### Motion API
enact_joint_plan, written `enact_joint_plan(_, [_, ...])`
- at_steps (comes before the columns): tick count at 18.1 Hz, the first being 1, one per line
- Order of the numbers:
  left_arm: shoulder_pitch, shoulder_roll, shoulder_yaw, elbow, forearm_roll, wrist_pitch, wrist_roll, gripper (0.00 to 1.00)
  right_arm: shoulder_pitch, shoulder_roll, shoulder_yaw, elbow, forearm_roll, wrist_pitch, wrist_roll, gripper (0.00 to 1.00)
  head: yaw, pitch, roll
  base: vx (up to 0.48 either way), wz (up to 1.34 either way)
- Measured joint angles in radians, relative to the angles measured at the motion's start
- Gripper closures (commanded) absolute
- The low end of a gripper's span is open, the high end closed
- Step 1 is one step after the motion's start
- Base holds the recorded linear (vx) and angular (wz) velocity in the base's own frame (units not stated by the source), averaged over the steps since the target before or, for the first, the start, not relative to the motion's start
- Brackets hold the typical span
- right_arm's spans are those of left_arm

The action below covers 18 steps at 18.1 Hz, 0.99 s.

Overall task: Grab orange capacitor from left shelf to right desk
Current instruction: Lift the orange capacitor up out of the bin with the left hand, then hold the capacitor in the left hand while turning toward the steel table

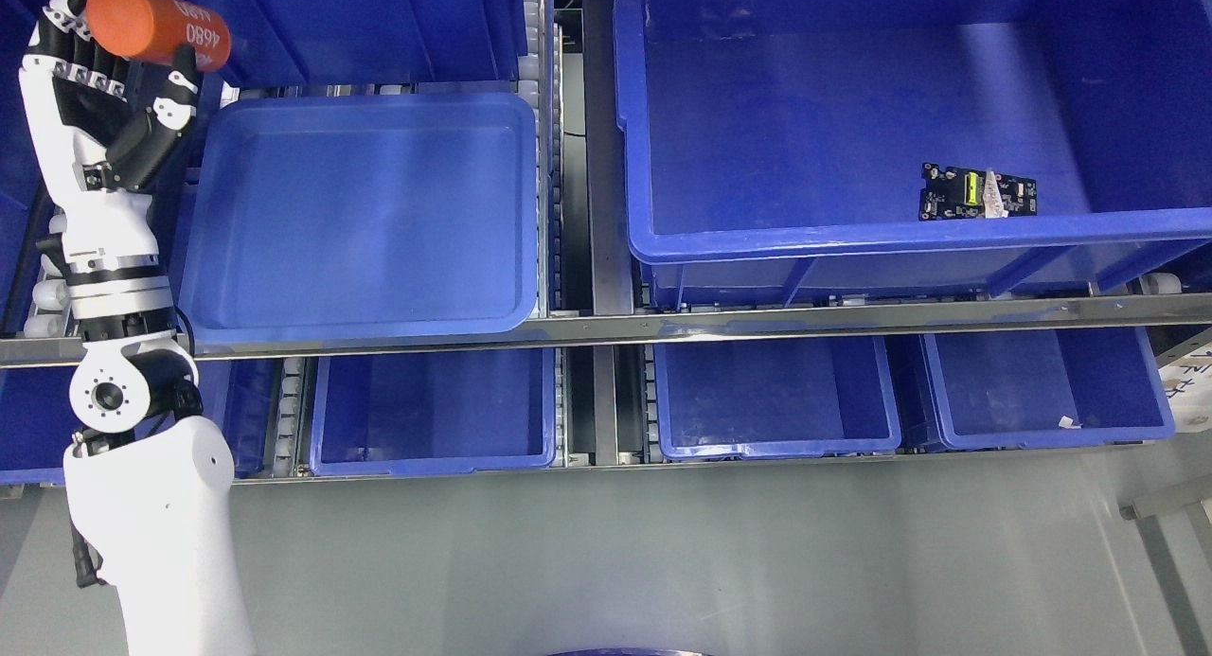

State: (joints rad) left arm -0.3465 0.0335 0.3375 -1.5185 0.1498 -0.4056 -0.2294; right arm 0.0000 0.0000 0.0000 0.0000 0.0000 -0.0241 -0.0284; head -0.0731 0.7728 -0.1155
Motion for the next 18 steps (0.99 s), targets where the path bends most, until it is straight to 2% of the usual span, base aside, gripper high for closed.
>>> enact_joint_plan(11, [0.103,-0.022,0.034,-0.115,-0.01,0.0,-0.002,0.73,0.0,0.0,0.0,0.0,0.0,0.0,0.0,0.0,0.0,0.0,0.0,-0.038,-0.16])
enact_joint_plan(18, [0.115,-0.028,0.045,-0.156,-0.011,-0.005,-0.001,0.73,0.0,0.0,0.0,0.0,0.0,0.0,0.0,0.0,0.0,0.0,0.0,-0.061,-0.55])
